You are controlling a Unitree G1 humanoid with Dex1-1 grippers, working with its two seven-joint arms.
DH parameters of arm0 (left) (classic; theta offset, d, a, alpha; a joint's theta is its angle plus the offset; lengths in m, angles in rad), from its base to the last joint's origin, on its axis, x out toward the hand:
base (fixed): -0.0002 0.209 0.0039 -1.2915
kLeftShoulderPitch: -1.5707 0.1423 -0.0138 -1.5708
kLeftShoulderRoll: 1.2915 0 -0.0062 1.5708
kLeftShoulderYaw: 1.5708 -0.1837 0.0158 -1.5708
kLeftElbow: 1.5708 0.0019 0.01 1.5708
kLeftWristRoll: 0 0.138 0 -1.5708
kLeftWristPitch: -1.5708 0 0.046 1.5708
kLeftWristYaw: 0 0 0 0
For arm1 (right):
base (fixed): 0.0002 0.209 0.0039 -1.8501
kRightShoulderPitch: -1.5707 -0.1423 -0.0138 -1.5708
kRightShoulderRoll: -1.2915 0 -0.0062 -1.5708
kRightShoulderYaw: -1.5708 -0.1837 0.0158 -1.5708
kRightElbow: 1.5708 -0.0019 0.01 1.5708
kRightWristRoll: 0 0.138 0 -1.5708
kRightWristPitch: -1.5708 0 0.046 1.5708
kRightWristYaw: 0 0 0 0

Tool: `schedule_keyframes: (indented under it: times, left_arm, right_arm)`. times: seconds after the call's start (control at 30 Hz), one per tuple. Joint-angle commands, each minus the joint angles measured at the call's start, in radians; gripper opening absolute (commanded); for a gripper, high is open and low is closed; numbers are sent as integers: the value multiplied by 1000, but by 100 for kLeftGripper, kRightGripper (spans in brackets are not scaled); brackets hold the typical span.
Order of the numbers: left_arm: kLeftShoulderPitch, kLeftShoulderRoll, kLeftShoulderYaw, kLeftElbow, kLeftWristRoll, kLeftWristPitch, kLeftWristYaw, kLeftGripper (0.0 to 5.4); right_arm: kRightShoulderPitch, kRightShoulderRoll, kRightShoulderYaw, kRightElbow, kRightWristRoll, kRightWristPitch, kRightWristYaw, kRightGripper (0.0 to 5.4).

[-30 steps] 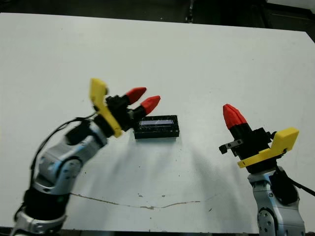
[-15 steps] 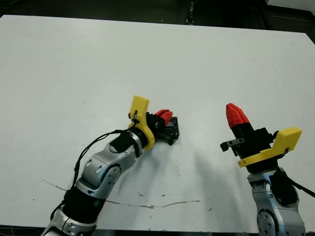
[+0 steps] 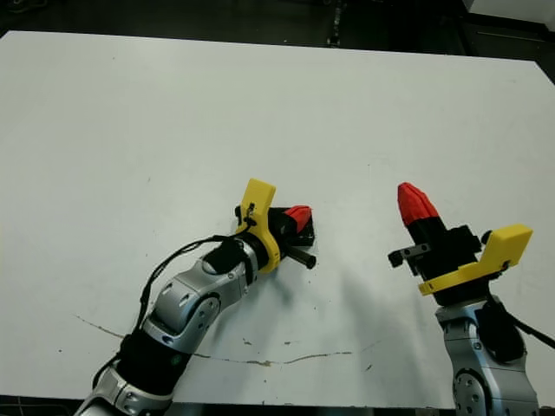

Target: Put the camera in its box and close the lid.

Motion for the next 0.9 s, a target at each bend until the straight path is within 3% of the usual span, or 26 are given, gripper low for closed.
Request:
schedule_keyframes:
  times: [0.03,0.23,0.4,0.53,0.67,0.9]
  left_arm:
    - [115,1,36,69,-12,110,14,2]
    - [176,110,85,-213,-99,89,-75,2]
    - [226,192,210,-422,-155,-4,-154,2]
    - [275,239,328,-515,-177,-127,-187,2]
    - [326,255,394,-499,-103,-369,-203,2]
    - [409,219,436,-380,31,-671,-146,2]
  right_arm:
    - [16,-8,2,-3,-8,6,3,0]
    - [18,-1,4,-5,-2,1,11,0]
    - [22,1,9,-10,-4,-5,17,0]
    - [28,16,20,-26,-13,8,-16,0]
    - [26,37,37,-28,-24,10,-45,0]
    - [11,90,63,7,-70,-11,-98,0]
